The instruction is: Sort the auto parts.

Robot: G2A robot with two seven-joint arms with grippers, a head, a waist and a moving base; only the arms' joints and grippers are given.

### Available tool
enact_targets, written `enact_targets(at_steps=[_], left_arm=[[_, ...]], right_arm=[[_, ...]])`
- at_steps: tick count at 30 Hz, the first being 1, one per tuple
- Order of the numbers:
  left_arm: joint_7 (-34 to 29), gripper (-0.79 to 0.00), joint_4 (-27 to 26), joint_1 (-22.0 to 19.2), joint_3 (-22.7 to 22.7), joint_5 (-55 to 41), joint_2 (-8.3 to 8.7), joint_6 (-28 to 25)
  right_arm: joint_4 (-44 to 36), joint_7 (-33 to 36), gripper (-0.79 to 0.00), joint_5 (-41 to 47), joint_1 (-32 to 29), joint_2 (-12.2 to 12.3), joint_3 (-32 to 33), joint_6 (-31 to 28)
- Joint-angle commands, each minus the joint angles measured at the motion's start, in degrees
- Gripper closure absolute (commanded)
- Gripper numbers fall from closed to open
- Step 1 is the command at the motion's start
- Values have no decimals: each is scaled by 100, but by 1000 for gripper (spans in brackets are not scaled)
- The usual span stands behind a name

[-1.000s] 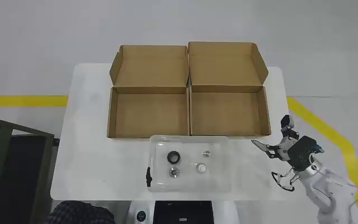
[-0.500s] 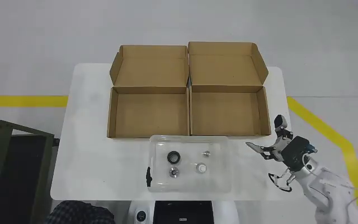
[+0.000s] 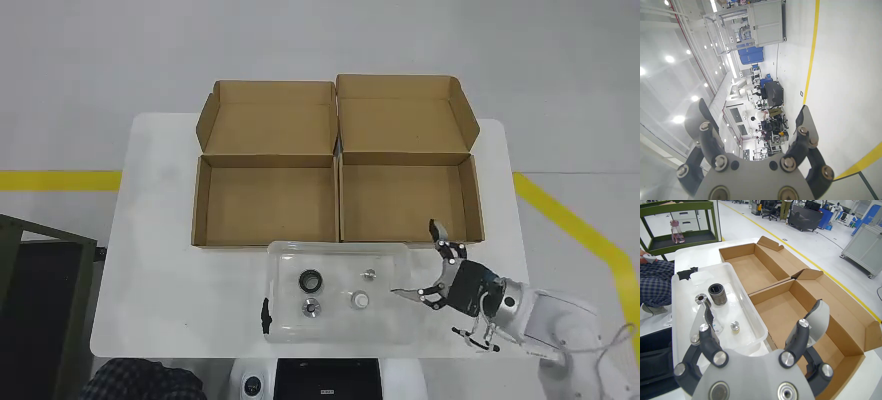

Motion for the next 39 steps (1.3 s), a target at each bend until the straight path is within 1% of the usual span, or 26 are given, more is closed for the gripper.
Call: enact_targets(at_steps=[1, 9, 19, 35, 38, 39], left_arm=[[0, -785, 0, 0, 0, 0, 0, 0], [0, -785, 0, 0, 0, 0, 0, 0], [0, -785, 0, 0, 0, 0, 0, 0], [0, -785, 0, 0, 0, 0, 0, 0], [0, -785, 0, 0, 0, 0, 0, 0], [0, -785, 0, 0, 0, 0, 0, 0]], right_arm=[[-46, 158, -785, -2, 0, 9, -145, -106], [-65, 629, -785, -263, 156, 34, -740, -310], [188, 1131, -785, -763, 523, 40, -1446, -240], [525, 1598, -785, -822, 864, 79, -1911, -280], [563, 1663, -686, -816, 910, 89, -1960, -287], [569, 1687, -665, -817, 920, 93, -1976, -296]])
